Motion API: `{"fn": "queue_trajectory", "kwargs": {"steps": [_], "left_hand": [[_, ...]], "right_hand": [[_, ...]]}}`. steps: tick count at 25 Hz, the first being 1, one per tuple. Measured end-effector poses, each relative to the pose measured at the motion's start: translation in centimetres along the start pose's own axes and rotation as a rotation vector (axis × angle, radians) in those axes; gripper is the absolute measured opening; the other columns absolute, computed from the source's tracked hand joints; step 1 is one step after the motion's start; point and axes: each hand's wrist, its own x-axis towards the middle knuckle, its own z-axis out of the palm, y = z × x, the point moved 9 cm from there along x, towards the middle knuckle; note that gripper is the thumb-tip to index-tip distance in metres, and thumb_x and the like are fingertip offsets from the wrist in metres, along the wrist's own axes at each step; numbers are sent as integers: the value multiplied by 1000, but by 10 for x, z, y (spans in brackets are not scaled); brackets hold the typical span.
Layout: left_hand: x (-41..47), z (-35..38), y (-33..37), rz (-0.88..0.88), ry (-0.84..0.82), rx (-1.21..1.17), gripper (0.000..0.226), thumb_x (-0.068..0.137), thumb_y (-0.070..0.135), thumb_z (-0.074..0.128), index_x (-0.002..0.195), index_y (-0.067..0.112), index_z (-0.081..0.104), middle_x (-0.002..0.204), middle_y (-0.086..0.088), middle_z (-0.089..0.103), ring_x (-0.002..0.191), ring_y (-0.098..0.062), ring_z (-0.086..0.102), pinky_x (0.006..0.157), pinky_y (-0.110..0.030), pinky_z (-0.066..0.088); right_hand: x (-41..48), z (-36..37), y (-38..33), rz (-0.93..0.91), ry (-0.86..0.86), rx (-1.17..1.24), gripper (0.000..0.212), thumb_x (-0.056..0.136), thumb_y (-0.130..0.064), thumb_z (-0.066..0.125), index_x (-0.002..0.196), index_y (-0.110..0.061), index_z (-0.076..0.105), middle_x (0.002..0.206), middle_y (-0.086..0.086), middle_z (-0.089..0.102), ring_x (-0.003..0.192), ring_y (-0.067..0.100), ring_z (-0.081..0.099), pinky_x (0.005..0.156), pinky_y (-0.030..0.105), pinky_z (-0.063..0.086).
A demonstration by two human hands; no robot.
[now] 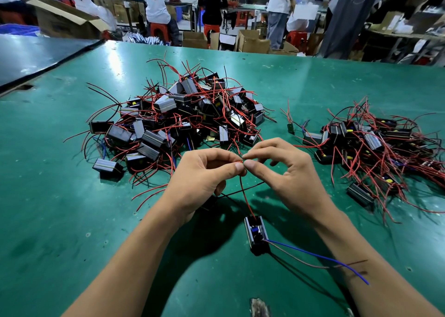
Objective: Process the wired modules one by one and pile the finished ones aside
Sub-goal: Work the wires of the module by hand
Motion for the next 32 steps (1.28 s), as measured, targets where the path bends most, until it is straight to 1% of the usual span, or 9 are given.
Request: {"fn": "queue_trajectory", "kwargs": {"steps": [2,4,8,11,15,17,21,26,32], "left_hand": [[0,0,1,15,5,20,2,84,5,72,86,4,73,74,-10,73,43,-9,41,41,-15,35],[0,2,3,41,8,50,3,85,3,72,86,5,74,70,-6,72,43,-8,39,41,-15,32],[-1,6,9,122,29,167,6,84,1,72,88,4,76,64,3,70,43,3,49,46,-7,35],[-2,3,11,141,81,233,4,84,7,74,85,10,77,65,1,72,44,0,50,47,-14,39],[-2,-7,7,102,170,205,3,83,8,75,83,11,76,70,-5,74,46,-8,51,46,-23,44],[-2,-9,6,89,188,211,3,83,8,75,82,10,76,70,-6,74,47,-10,51,47,-24,46],[-1,-8,4,67,152,185,3,84,8,74,83,9,75,72,-6,75,48,-11,52,48,-23,46],[-1,-10,4,70,162,212,3,85,8,73,84,10,76,72,-4,75,48,-9,53,48,-23,47],[0,-7,3,66,141,229,3,84,10,74,83,13,76,71,-4,74,47,-8,52,48,-24,46]], "right_hand": [[-1,7,5,66,-62,33,2,88,-18,75,87,-20,75,85,-5,67,75,7,59,71,10,38],[-3,15,16,199,-131,126,11,92,-16,71,81,-21,72,75,-9,65,67,-1,52,67,11,37],[-3,21,31,406,-154,295,21,92,-13,66,72,-17,71,66,-9,61,65,3,51,66,15,40],[-5,24,35,467,-173,315,22,92,-20,67,72,-16,73,64,-12,59,61,0,48,64,15,37],[-6,20,29,404,-247,347,18,97,-20,62,90,-17,79,78,-10,73,71,-4,58,70,6,41],[-6,18,27,370,-265,306,15,97,-16,64,96,-19,79,85,-7,76,76,0,60,72,8,43],[-3,10,19,207,-181,62,15,91,-12,71,96,-23,79,82,-14,70,70,3,54,69,13,41],[-3,13,21,201,-249,91,21,90,-5,70,99,-21,79,89,-8,70,75,11,57,71,18,43],[-3,6,14,144,-72,50,8,82,-24,81,86,-27,74,79,-15,70,64,6,56,63,22,45]]}}
